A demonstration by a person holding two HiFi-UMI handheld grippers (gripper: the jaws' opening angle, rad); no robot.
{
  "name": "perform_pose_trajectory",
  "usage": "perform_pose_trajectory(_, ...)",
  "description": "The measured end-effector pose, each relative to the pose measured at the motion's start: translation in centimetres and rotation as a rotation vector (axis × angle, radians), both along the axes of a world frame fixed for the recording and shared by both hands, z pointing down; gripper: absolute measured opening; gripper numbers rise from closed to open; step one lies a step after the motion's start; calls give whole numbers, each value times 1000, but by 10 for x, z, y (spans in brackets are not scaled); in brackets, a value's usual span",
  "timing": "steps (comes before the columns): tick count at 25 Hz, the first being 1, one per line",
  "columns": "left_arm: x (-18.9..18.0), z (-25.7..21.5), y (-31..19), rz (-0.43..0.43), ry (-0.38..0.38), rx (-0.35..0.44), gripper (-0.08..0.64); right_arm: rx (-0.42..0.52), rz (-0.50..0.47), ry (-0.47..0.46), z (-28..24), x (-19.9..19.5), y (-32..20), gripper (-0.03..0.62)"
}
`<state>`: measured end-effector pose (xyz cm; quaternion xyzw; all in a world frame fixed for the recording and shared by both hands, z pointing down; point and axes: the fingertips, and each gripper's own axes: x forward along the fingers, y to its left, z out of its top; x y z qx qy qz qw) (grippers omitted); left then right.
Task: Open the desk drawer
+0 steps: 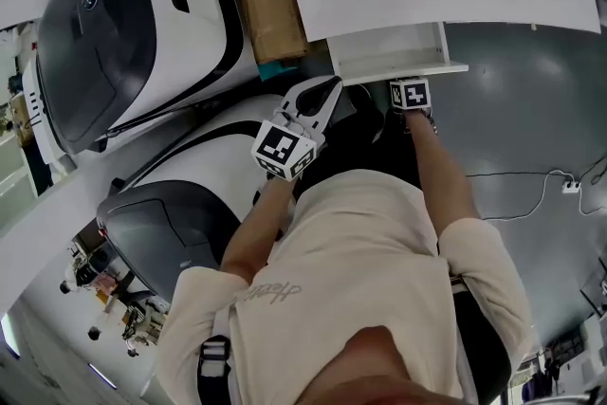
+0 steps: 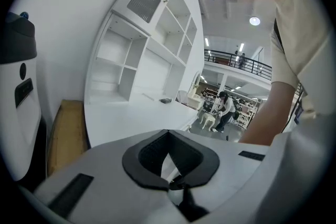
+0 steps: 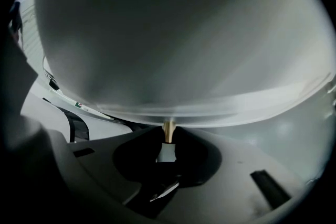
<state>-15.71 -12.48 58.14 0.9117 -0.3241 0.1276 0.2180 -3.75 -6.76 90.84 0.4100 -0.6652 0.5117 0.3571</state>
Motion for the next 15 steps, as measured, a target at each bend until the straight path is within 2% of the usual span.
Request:
perform_pose_trajectory(8,7,6,20,41,4,-11,0,-6,23,-5,2,2,35,83)
perform_pose_trajectory(15,13,8,35,39,1,-19,0,-11,26,-12,0,5,51,83)
